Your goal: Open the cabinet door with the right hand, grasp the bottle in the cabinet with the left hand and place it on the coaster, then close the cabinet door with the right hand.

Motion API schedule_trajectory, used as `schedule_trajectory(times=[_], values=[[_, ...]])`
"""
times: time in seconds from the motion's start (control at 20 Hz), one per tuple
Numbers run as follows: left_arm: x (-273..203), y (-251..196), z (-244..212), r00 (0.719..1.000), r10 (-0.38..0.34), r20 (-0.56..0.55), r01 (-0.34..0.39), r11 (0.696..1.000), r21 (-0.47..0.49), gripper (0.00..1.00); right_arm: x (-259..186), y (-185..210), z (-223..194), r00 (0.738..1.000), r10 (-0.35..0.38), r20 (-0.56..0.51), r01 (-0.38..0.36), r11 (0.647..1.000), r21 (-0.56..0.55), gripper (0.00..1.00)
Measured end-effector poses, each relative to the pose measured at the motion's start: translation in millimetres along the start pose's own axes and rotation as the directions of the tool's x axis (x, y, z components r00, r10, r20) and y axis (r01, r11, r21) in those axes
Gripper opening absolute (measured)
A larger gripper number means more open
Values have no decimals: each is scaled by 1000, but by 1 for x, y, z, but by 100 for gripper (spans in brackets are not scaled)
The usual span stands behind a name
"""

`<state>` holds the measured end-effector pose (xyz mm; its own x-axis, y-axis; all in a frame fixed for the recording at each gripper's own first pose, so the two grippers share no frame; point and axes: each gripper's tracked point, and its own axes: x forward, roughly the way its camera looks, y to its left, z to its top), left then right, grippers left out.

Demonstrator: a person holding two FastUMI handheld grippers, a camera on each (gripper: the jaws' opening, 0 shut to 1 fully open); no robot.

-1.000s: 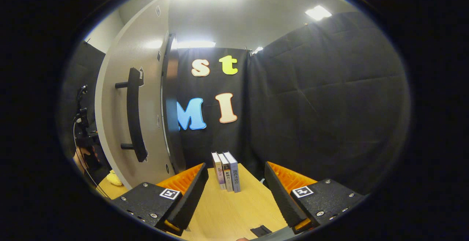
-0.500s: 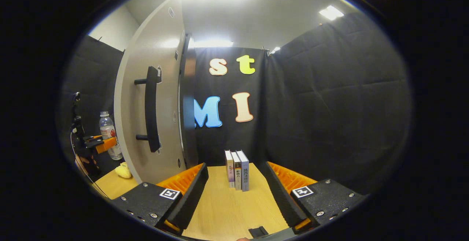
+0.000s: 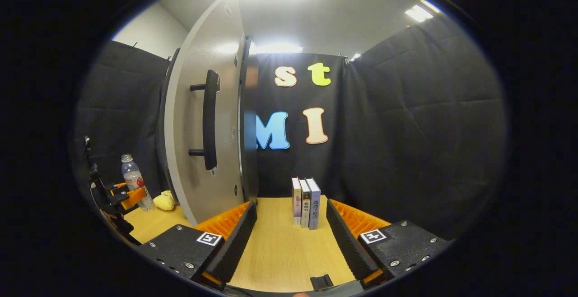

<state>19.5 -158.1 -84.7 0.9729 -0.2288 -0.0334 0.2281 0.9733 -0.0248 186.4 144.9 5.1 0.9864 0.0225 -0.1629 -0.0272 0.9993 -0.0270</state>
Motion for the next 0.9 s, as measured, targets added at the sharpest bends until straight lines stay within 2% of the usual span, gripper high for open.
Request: schedule_trajectory(times=[0.15, 0.2, 0.25, 0.6, 0.65, 0.8, 0.9], values=[[-12, -1, -34, 1000, 5, -27, -4, 1000, 9, 70, 1, -2, -1, 1000, -2, -9, 2, 1000, 12, 95], [-15, -2, -43, 999, 3, -35, -3, 1000, 7, 75, 2, -3, 1, 1000, -5, -5, 5, 1000, 12, 95], [-21, -5, -53, 999, 3, -42, -3, 1000, 3, 70, 3, -5, 2, 1000, -10, 0, 10, 1000, 10, 95], [-41, -9, -136, 992, 2, -123, -1, 1000, 7, 70, 16, -23, 2, 998, -62, 8, 62, 998, 9, 95], [-39, -10, -146, 991, -1, -137, 2, 1000, 4, 66, 17, -25, 1, 998, -69, 3, 69, 998, 5, 95], [-39, -15, -167, 986, 6, -166, -8, 1000, -9, 75, 18, -28, -1, 997, -78, 6, 78, 997, 28, 95], [-45, -18, -186, 983, 25, -180, -28, 1000, -15, 70, 19, -28, -5, 997, -74, -8, 74, 996, 45, 95]])
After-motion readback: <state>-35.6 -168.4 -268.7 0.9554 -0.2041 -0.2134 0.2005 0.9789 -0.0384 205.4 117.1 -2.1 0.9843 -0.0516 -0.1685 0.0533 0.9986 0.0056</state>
